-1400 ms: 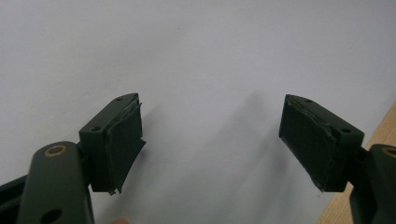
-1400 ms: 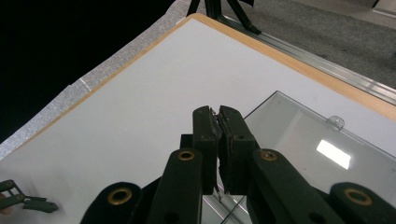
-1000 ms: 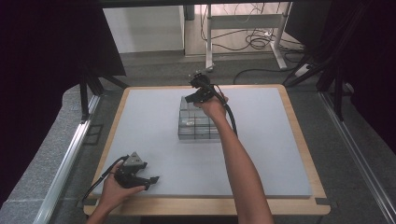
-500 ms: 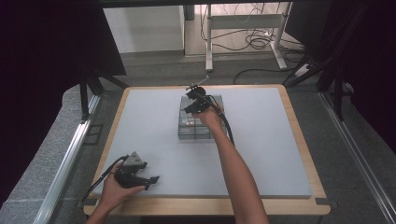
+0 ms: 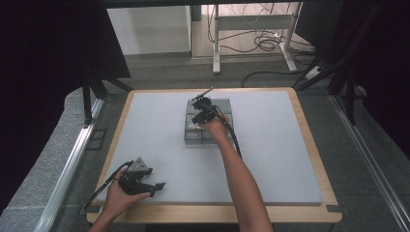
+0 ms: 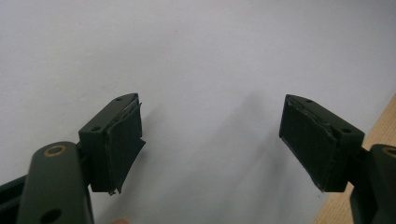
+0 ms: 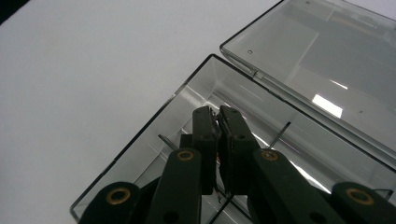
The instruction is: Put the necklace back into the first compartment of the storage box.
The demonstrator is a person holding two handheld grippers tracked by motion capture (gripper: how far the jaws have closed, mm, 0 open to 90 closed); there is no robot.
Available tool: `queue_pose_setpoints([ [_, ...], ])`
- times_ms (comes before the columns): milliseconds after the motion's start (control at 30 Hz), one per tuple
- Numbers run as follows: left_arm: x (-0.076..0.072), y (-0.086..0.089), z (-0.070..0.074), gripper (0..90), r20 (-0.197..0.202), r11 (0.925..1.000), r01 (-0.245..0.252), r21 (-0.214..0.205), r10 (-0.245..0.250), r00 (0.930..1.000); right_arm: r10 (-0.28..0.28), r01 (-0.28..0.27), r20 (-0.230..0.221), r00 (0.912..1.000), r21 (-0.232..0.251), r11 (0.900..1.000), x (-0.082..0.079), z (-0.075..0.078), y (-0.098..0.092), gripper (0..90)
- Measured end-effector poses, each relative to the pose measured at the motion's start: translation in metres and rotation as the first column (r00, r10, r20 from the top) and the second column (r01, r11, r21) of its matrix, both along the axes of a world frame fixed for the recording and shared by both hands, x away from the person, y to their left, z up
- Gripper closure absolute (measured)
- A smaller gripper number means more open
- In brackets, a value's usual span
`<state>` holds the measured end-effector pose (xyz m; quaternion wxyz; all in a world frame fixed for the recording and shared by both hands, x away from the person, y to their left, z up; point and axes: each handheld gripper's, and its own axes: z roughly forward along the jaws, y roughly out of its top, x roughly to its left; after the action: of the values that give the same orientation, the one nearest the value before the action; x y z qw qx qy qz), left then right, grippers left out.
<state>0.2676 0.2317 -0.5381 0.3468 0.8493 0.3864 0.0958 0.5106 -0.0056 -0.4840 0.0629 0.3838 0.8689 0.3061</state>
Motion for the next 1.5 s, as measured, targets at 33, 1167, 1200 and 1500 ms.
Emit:
queue_pose_setpoints([
  [33,0.000,0.000,0.000,21.7,0.000,1.0000,0.000,-0.001,0.000,1.0000,0.000,0.000,0.000,1.0000,0.000,1.0000,0.000,0.000,0.000,84.2],
  [1167,-0.001,0.000,0.000,21.4,0.004,1.0000,0.005,0.000,-0.005,1.0000,0.002,-0.008,0.068,0.9977,0.095,0.9954,-0.049,0.023,-0.060,55.0],
  [1200,-0.001,0.000,0.000,21.4,0.002,1.0000,0.001,-0.003,-0.001,1.0000,0.002,-0.009,0.072,0.9974,0.094,0.9955,-0.054,0.024,-0.065,54.4],
  [1500,-0.001,-0.001,0.001,21.3,0.001,0.9999,-0.007,-0.008,0.007,1.0000,0.020,-0.035,0.112,0.9935,0.136,0.9901,-0.104,0.027,-0.109,48.6],
])
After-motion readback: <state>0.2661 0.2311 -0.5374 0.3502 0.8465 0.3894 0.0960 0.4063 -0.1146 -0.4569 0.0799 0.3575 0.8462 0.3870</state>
